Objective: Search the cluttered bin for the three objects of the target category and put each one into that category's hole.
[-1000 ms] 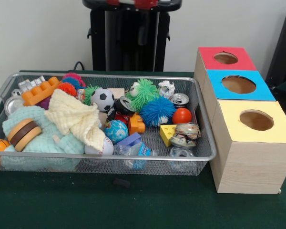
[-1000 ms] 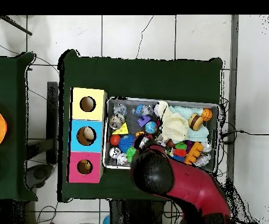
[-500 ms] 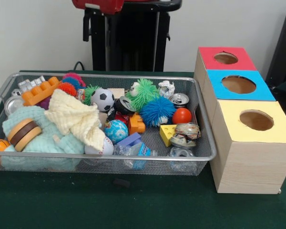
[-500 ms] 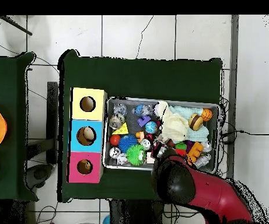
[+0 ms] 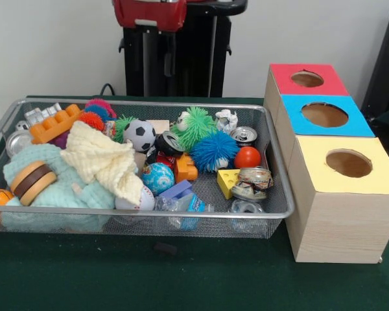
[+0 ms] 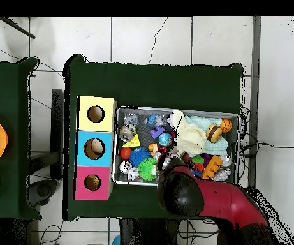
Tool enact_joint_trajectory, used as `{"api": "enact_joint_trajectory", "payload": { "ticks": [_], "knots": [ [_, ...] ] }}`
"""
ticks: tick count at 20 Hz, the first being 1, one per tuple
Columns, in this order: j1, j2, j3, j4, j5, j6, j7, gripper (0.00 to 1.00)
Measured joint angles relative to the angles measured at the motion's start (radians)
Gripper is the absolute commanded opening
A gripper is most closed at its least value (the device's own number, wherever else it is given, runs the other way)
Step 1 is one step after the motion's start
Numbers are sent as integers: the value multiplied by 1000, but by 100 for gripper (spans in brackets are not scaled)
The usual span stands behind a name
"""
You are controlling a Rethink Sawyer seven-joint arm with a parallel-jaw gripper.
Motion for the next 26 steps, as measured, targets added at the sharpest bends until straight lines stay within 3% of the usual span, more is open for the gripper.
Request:
{"api": "enact_joint_trajectory", "payload": {
  "ticks": [10, 26],
  "knots": [
    [-24, 13, 79, -52, -1, 19, 0, 100],
    [-42, 179, 100, -315, -38, 119, 0, 100]
  ]
}}
